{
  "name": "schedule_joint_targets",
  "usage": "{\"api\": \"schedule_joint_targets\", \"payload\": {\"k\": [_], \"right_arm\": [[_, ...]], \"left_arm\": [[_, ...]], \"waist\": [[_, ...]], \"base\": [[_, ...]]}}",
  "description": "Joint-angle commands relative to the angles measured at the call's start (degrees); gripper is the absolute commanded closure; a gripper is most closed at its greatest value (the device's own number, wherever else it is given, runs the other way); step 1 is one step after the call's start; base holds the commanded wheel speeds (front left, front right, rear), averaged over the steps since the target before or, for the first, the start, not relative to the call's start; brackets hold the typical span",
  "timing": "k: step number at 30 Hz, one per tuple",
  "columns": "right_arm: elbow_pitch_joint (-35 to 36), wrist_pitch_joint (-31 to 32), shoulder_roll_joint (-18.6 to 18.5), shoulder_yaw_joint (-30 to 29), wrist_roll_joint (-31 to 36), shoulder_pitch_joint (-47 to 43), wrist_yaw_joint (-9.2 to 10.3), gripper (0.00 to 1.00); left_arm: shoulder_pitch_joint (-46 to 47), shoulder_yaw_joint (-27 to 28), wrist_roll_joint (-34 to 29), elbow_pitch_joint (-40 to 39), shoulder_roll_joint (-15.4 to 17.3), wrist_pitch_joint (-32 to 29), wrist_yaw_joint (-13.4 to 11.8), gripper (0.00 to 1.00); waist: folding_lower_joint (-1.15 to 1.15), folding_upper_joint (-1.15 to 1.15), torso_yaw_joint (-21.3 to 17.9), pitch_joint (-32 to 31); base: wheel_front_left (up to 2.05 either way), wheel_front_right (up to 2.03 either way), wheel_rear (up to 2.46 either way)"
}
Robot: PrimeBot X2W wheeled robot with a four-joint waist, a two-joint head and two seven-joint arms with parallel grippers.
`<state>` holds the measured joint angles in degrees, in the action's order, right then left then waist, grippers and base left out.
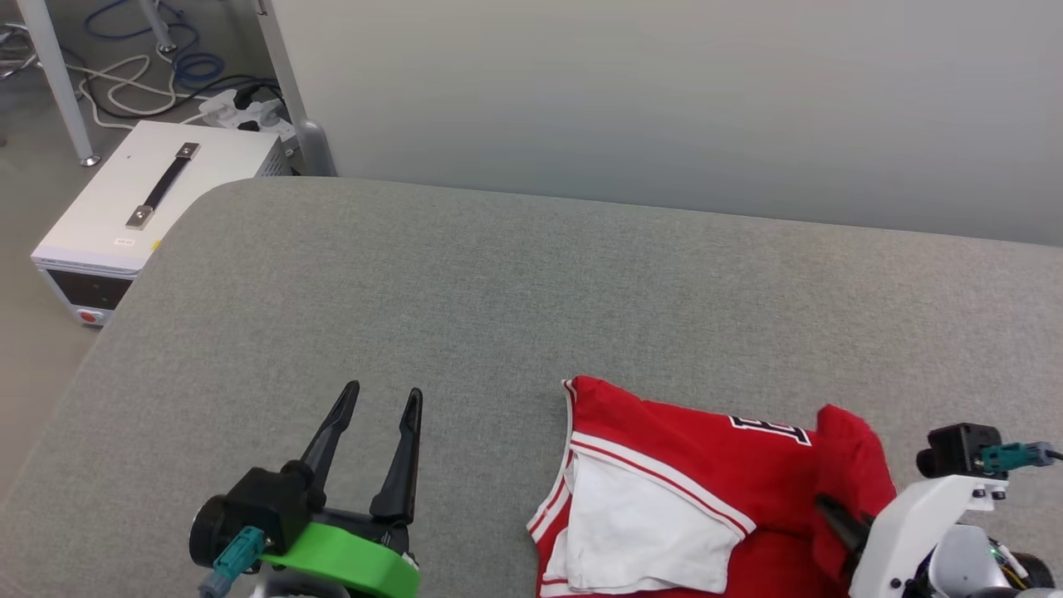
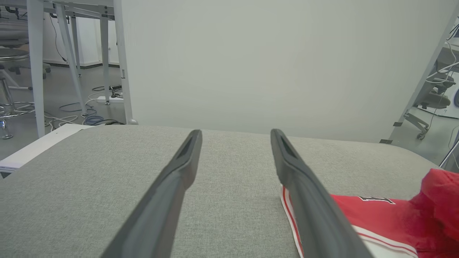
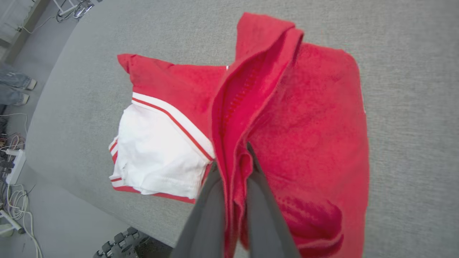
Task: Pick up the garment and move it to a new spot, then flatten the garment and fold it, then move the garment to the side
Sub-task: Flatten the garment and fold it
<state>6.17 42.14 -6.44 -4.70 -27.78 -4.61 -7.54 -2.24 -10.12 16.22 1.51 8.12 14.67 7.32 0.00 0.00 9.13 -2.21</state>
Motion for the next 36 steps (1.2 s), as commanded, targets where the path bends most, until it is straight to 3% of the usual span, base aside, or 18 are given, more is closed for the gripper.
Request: {"api": "schedule_joint_targets", "payload": {"k": [1,8,11,17,29,30,32,36], "right_arm": [[0.7,0.2,1.0,0.9,-1.1,-0.3,0.05,1.00],[-0.9,-3.0,3.5,5.2,-5.0,1.7,0.05,1.00],[-4.2,-7.3,3.5,8.3,-11.1,2.8,0.05,1.00],[-12.4,-15.4,3.6,14.7,-17.2,6.8,0.05,1.00],[-26.2,-24.8,3.6,20.6,-18.5,14.0,0.05,1.00],[-27.2,-25.2,3.6,21.0,-18.8,14.4,0.05,0.70],[-28.6,-26.0,3.6,22.2,-19.1,15.2,0.05,0.00],[-29.6,-26.9,3.6,26.1,-22.3,16.2,0.05,0.00]], "left_arm": [[-0.6,0.2,0.2,0.1,0.1,0.3,0.2,0.00],[-0.1,-0.1,0.4,0.4,0.4,0.3,0.2,0.00],[0.4,-0.1,0.6,0.6,0.4,0.3,0.2,0.00],[0.9,-0.6,0.8,0.9,0.7,0.3,0.2,0.00],[1.1,-0.7,0.8,1.0,0.8,0.3,0.2,0.00],[1.1,-0.8,0.8,1.1,0.7,0.3,0.2,0.00],[1.0,-1.1,0.8,1.3,0.7,0.3,0.2,0.00],[1.0,-1.3,0.8,1.4,0.6,0.3,0.2,0.00]], "waist": [[0.00,0.00,0.4,0.1],[0.00,0.00,1.8,0.6],[0.00,0.00,2.3,0.7],[0.00,0.00,3.4,1.0],[0.00,0.00,5.3,1.5],[0.00,0.00,5.4,1.5],[0.00,0.00,5.5,1.5],[0.00,0.00,5.5,1.4]], "base": [[0.00,0.00,0.00],[0.00,0.00,0.00],[0.00,0.00,0.00],[0.00,0.00,0.00],[0.00,0.00,0.00],[0.00,0.00,0.00],[0.00,0.00,0.00],[0.00,0.00,0.00]]}}
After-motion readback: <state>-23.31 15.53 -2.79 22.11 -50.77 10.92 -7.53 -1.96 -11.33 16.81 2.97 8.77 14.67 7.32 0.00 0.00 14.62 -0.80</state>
